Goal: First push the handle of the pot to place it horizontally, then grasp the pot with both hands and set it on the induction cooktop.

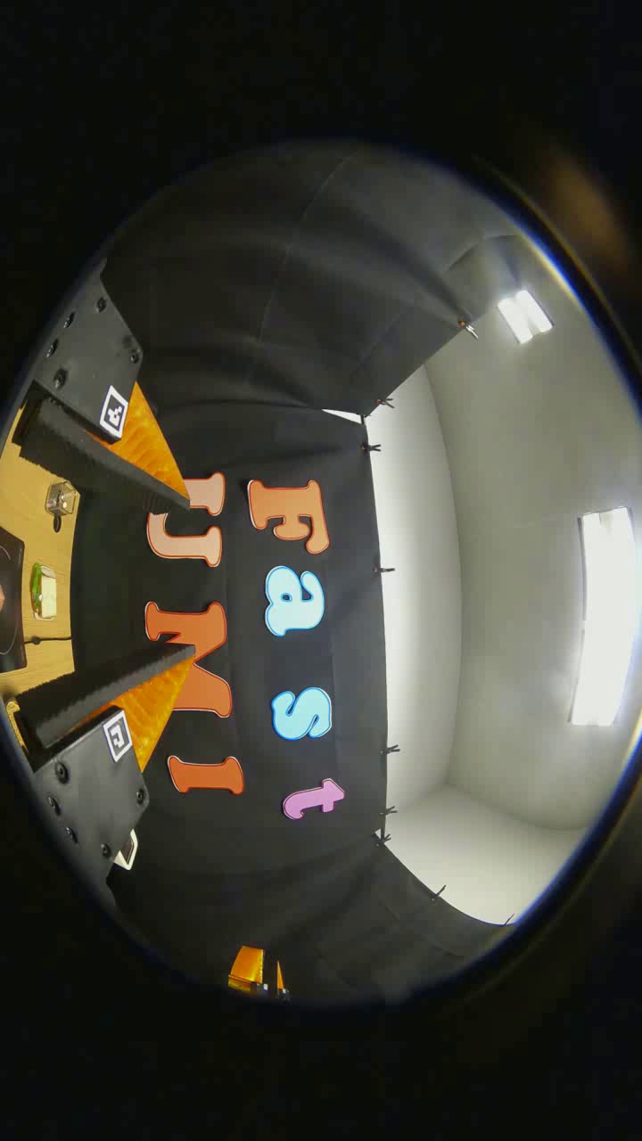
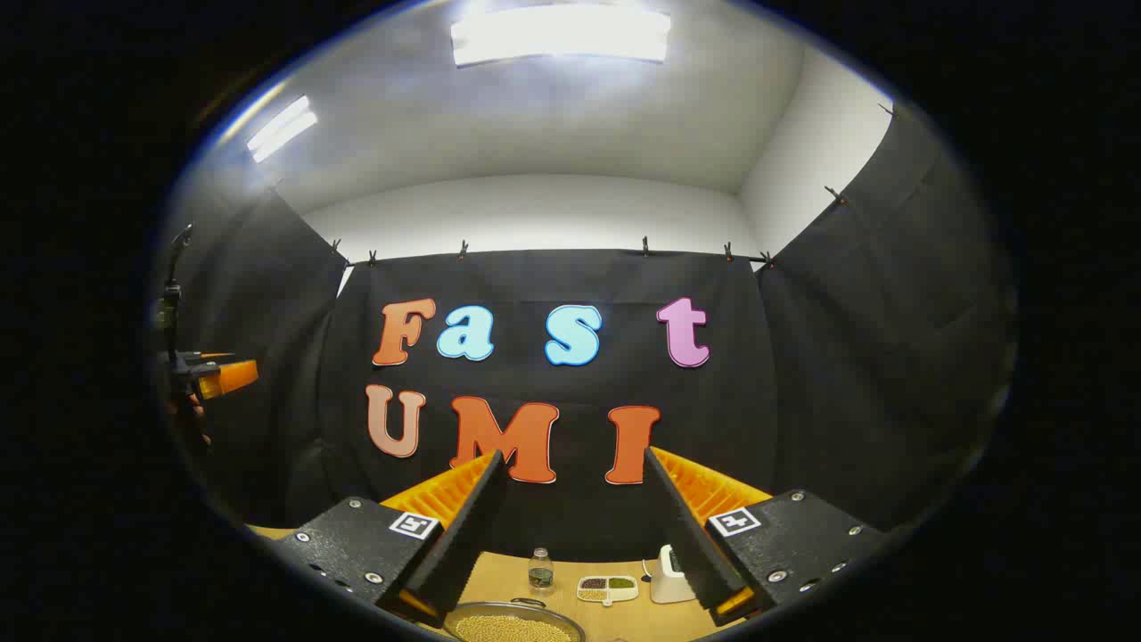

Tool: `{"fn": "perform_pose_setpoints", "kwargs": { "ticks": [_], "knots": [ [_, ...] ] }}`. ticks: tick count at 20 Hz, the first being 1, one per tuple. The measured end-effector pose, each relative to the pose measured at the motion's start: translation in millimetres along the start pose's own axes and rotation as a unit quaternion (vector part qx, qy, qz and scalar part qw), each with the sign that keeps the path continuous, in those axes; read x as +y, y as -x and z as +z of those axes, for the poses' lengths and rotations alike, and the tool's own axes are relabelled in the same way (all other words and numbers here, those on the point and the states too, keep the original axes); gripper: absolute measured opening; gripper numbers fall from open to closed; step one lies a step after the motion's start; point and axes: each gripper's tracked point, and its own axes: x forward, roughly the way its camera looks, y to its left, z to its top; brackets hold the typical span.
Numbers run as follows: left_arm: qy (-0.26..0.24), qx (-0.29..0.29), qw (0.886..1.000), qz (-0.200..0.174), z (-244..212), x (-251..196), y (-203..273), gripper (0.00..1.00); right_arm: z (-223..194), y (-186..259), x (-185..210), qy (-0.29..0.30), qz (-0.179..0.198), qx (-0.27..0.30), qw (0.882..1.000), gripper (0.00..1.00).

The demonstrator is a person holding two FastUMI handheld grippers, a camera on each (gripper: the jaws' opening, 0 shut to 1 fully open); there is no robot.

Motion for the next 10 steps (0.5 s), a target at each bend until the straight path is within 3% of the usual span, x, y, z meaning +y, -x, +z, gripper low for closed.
{"fn": "perform_pose_setpoints", "kwargs": {
  "ticks": [10],
  "knots": [
    [0.0,-0.005,1.0,0.004,2,1,2,0.92,-2,0,15,-0.002,0.019,0.003,1.0,0.94]
  ]
}}
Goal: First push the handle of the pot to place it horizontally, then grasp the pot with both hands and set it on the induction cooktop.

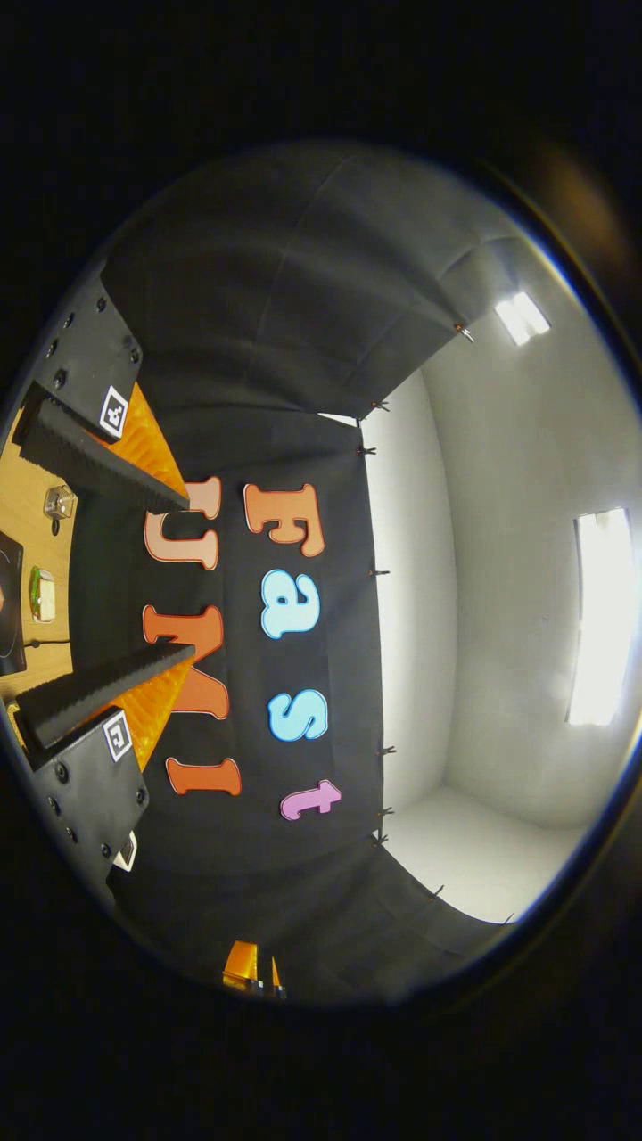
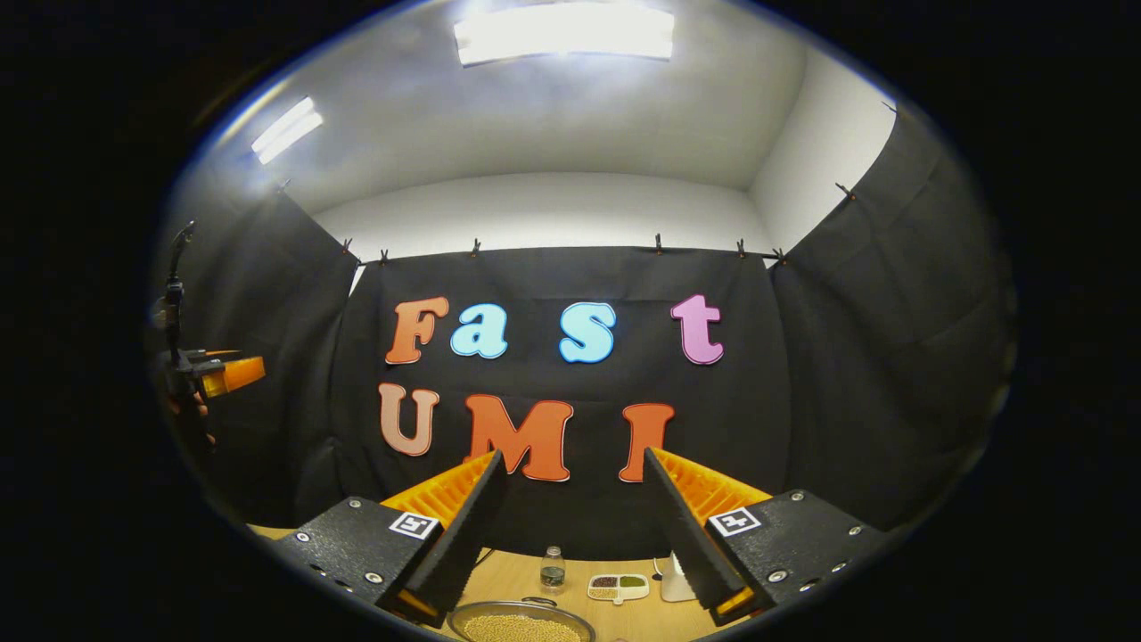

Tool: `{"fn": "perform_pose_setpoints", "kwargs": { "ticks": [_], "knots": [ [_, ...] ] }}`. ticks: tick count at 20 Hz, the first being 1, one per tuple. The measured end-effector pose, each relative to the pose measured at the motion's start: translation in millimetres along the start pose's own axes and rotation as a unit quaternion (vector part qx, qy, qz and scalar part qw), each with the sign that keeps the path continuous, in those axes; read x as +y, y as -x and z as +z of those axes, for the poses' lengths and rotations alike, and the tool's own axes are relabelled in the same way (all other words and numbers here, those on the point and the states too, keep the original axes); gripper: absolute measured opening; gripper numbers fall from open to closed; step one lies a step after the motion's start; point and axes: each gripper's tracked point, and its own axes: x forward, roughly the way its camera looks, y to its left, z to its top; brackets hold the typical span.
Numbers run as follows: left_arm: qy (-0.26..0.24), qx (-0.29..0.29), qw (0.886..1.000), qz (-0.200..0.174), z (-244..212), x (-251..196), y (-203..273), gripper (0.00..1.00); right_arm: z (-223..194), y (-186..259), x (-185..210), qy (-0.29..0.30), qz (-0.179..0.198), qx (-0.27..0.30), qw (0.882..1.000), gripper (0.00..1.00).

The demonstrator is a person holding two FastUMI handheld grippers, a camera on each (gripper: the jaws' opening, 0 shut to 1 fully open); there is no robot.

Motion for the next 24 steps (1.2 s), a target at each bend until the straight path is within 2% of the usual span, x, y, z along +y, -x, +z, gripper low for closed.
{"fn": "perform_pose_setpoints", "kwargs": {
  "ticks": [9,10,12,14,17,19,21,23,24],
  "knots": [
    [-0.002,0.007,1.0,0.005,0,3,4,0.95,-5,1,8,-0.003,0.012,0.007,1.0,0.94],
    [-0.002,0.007,1.0,0.006,1,3,5,0.95,-6,1,9,-0.003,0.013,0.008,1.0,0.97],
    [0.0,0.007,1.0,0.005,0,2,4,0.98,-7,0,11,-0.004,0.015,0.011,1.0,0.94],
    [0.001,0.007,1.0,0.003,-1,2,4,0.95,-11,0,14,-0.008,0.02,0.014,1.0,0.95],
    [0.0,0.011,1.0,0.005,-3,4,6,0.96,-21,0,22,-0.015,0.032,0.028,0.999,0.94],
    [-0.005,0.016,1.0,0.007,-5,6,7,0.98,-36,-2,30,-0.018,0.043,0.049,0.998,0.92],
    [-0.004,0.018,1.0,0.006,-6,6,7,0.96,-59,-2,43,-0.022,0.061,0.084,0.994,0.95],
    [-0.003,0.021,1.0,0.005,-9,5,8,0.93,-89,0,59,-0.029,0.086,0.132,0.987,0.95],
    [-0.003,0.023,1.0,0.006,-11,6,10,0.95,-107,3,67,-0.034,0.098,0.16,0.982,0.94]
  ]
}}
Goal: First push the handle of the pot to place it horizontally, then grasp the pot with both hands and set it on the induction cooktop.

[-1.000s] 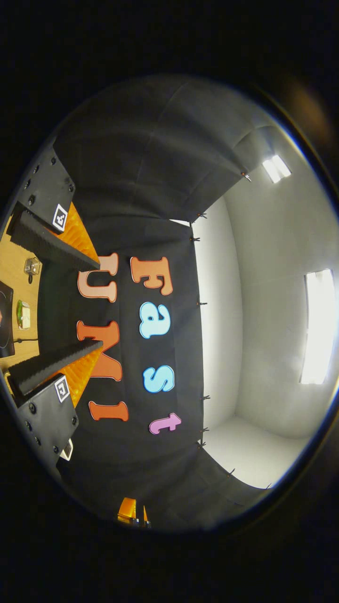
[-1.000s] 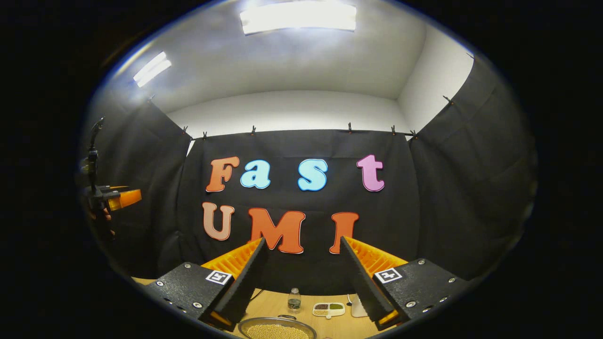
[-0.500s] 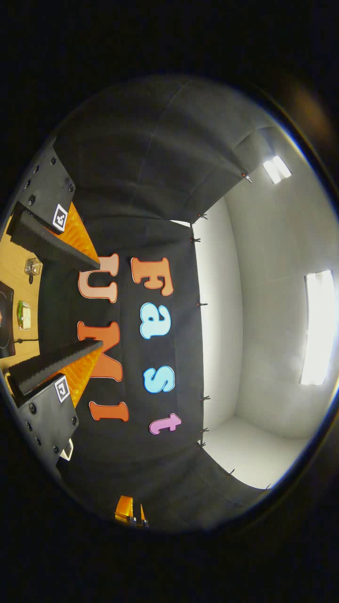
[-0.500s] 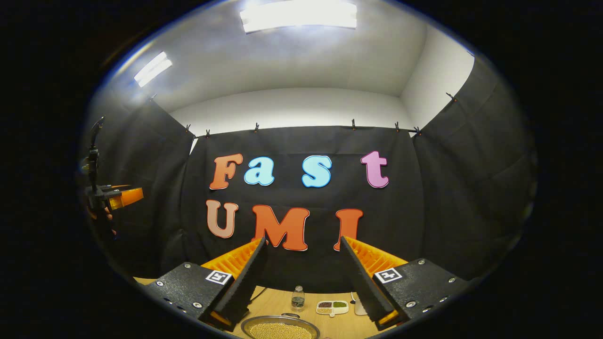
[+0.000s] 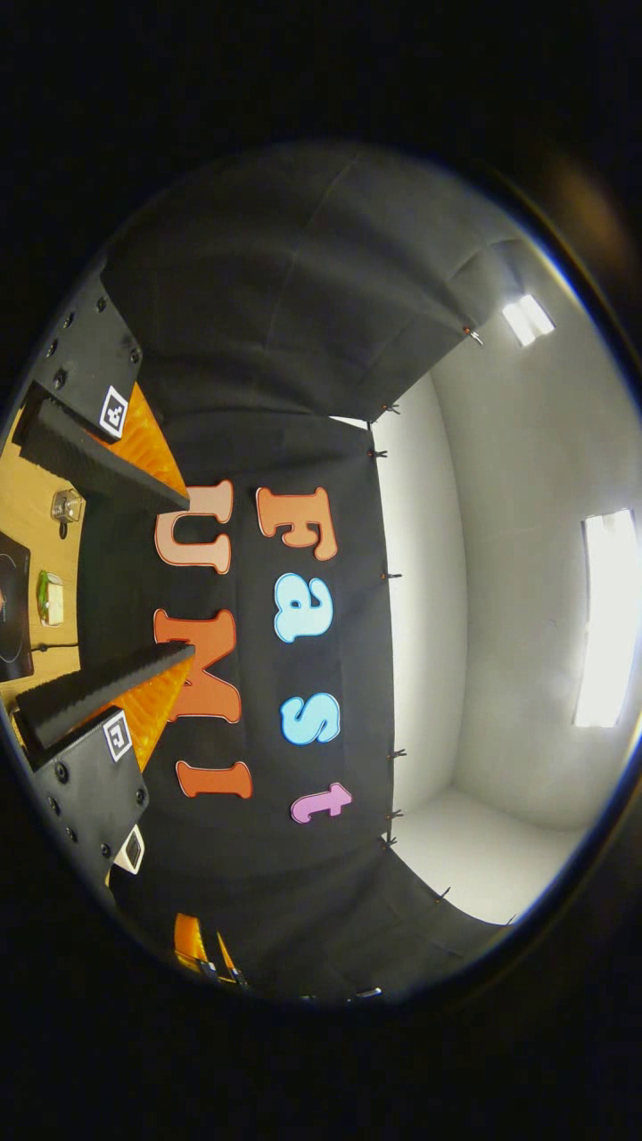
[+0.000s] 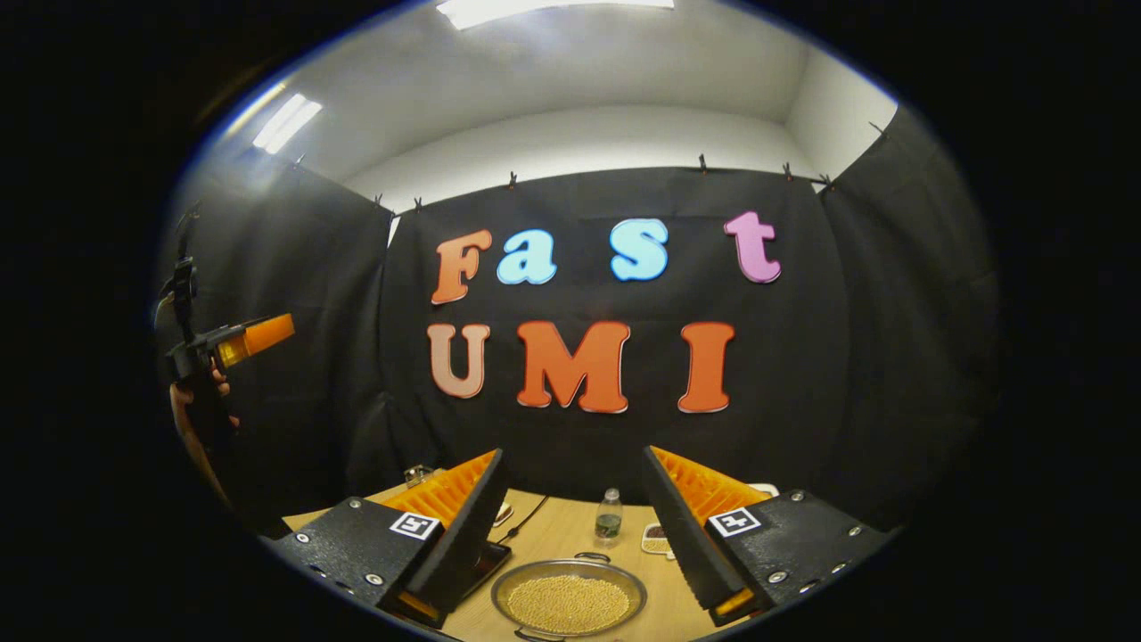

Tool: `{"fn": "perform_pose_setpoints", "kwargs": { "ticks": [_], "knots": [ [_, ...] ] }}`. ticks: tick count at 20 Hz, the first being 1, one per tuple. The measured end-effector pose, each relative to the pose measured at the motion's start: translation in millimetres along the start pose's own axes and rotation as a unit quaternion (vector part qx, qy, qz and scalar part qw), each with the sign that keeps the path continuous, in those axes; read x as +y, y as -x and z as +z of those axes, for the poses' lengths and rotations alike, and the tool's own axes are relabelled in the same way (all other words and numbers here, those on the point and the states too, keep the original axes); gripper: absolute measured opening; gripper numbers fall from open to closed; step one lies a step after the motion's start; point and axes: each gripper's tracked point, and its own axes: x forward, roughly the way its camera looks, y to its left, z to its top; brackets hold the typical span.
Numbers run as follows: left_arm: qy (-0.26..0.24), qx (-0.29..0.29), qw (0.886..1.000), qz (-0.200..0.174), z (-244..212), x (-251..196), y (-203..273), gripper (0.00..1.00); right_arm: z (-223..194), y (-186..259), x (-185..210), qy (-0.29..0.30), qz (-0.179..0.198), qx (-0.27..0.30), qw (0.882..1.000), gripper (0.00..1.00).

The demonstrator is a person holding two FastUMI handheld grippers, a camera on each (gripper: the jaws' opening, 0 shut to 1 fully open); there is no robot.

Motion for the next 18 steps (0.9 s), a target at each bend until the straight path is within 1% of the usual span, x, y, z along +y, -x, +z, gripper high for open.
{"fn": "perform_pose_setpoints", "kwargs": {
  "ticks": [1,2,3,4,5,6,7,8,9,10,11,12,13,14,17,18],
  "knots": [
    [-0.001,0.002,1.0,0.0,-1,0,4,0.92,-18,-6,6,-0.004,0.012,0.031,0.999,0.94],
    [-0.003,0.004,1.0,0.001,-3,1,5,0.92,-37,-9,11,-0.01,0.022,0.062,0.998,0.92],
    [-0.004,0.005,1.0,0.002,-4,2,6,0.92,-57,-10,18,-0.015,0.032,0.094,0.995,0.94],
    [-0.004,0.006,1.0,0.003,-4,3,5,0.92,-75,-11,27,-0.021,0.044,0.126,0.991,0.82],
    [-0.005,0.007,1.0,0.004,-5,3,4,0.95,-96,-15,35,-0.029,0.057,0.161,0.985,0.79],
    [-0.004,0.007,1.0,0.004,-6,3,3,0.92,-116,-17,43,-0.039,0.069,0.194,0.978,0.72],
    [-0.005,0.009,1.0,0.003,-8,3,3,0.92,-133,-20,53,-0.047,0.079,0.225,0.97,0.7],
    [-0.006,0.009,1.0,0.004,-10,4,3,0.92,-149,-18,59,-0.053,0.085,0.252,0.963,0.64],
    [-0.008,0.011,1.0,0.004,-13,4,2,0.92,-168,-18,63,-0.057,0.089,0.277,0.955,0.62],
    [-0.01,0.012,1.0,0.004,-15,5,3,0.95,-180,-19,67,-0.058,0.091,0.294,0.95,0.58],
    [-0.011,0.015,1.0,0.004,-18,5,2,0.92,-191,-20,70,-0.06,0.094,0.31,0.944,0.56],
    [-0.011,0.017,1.0,0.005,-22,6,2,0.95,-203,-16,77,-0.063,0.1,0.327,0.937,0.52],
    [-0.011,0.02,1.0,0.005,-24,7,2,0.92,-215,-13,83,-0.067,0.106,0.346,0.93,0.5],
    [-0.011,0.023,1.0,0.005,-27,8,2,0.95,-228,-11,89,-0.071,0.113,0.365,0.921,0.46],
    [-0.011,0.032,0.999,0.011,-37,14,-4,0.92,-269,-6,104,-0.081,0.129,0.418,0.896,0.36],
    [-0.01,0.035,0.999,0.012,-41,16,-6,0.98,-283,-3,108,-0.082,0.132,0.435,0.887,0.29]
  ]
}}
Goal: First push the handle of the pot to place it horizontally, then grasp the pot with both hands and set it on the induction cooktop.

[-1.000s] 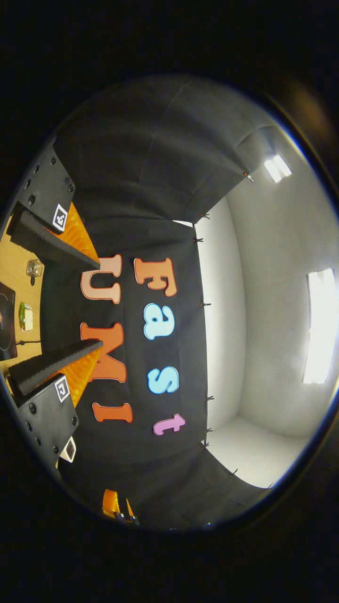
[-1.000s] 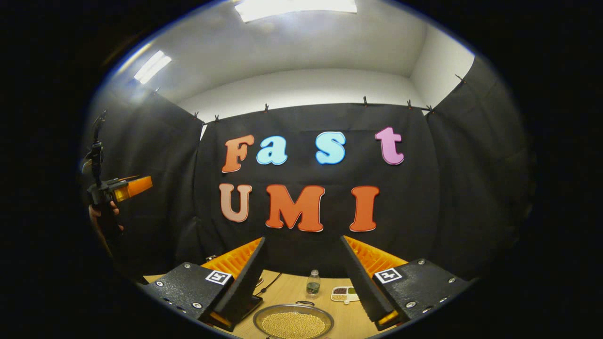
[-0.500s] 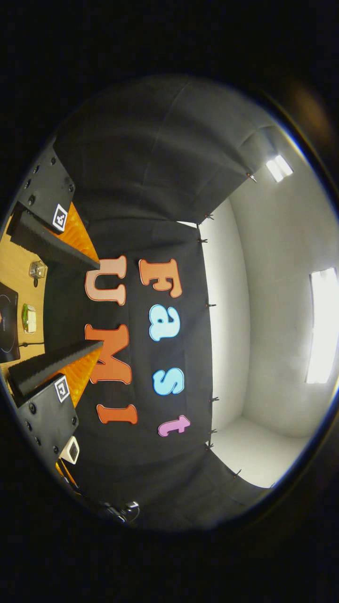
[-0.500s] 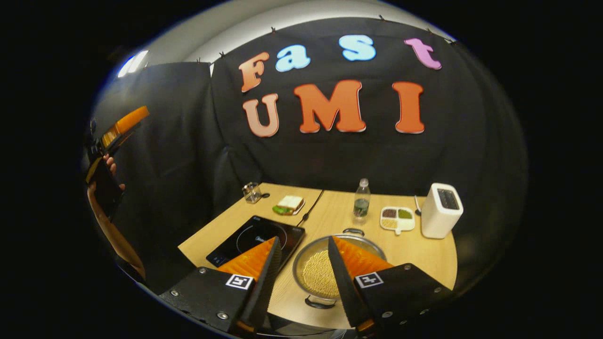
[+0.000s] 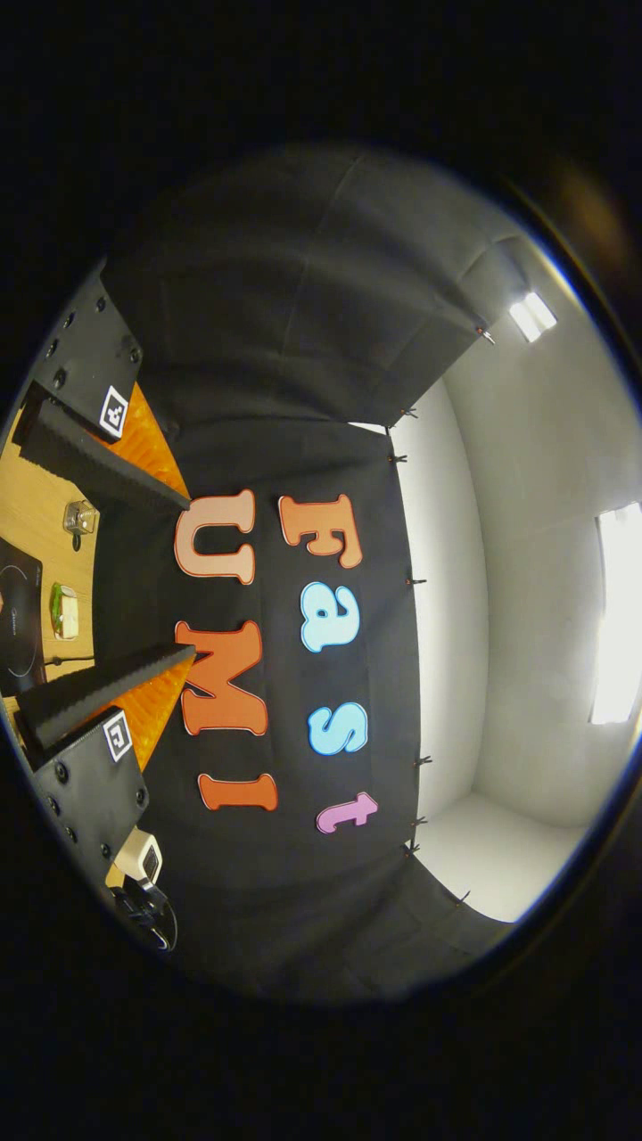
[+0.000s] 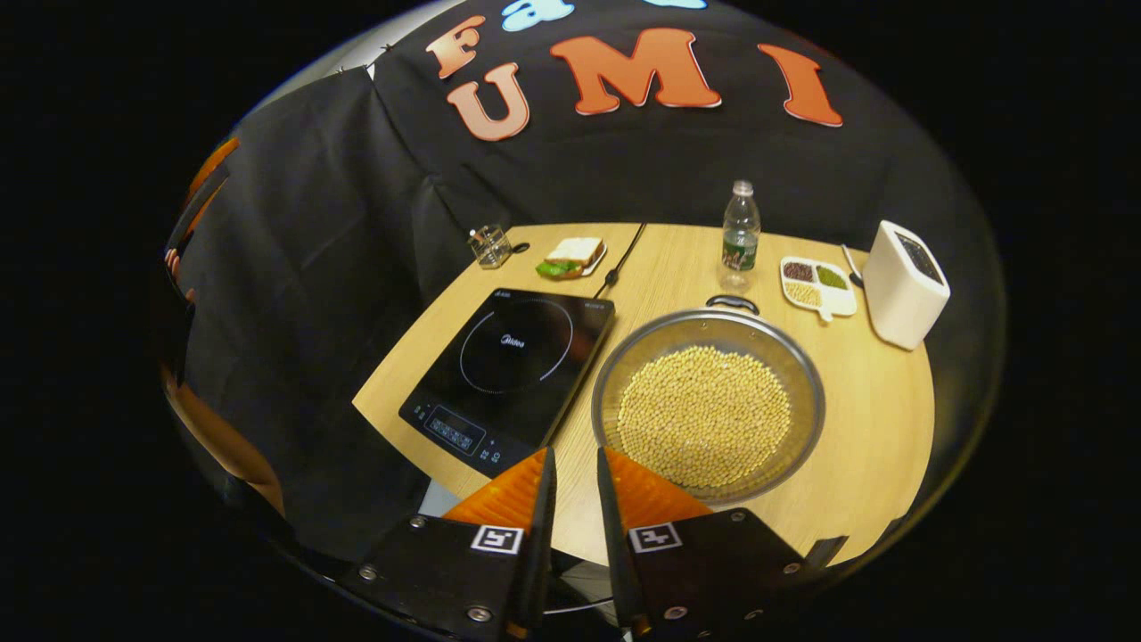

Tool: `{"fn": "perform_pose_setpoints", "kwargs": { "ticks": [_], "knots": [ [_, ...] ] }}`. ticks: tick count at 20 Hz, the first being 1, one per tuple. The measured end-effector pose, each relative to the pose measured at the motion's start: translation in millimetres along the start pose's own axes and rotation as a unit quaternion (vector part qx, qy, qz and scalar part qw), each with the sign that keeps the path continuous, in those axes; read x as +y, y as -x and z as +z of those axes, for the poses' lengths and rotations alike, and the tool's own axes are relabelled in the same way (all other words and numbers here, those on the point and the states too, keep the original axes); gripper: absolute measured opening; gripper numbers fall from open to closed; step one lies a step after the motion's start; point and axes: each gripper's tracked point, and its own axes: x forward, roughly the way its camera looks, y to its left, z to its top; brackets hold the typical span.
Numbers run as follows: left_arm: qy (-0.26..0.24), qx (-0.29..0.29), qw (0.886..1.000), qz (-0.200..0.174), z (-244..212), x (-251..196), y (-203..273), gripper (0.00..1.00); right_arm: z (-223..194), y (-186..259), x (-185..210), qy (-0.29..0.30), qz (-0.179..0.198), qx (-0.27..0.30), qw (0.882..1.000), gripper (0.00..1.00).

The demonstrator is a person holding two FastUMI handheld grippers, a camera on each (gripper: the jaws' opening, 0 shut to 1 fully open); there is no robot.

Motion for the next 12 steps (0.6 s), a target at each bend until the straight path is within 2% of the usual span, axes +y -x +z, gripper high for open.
{"fn": "perform_pose_setpoints", "kwargs": {
  "ticks": [4,6,12],
  "knots": [
    [-0.006,0.01,1.0,0.005,-11,4,0,0.95,-38,-33,-5,-0.014,0.0,0.066,0.998,0.07],
    [-0.012,0.006,1.0,0.006,-11,5,1,0.98,-52,-40,-3,-0.024,0.005,0.088,0.996,0.0],
    [-0.018,0.012,1.0,0.002,-22,2,-2,0.95,-76,-68,-11,-0.029,0.003,0.125,0.992,0.0]
  ]
}}
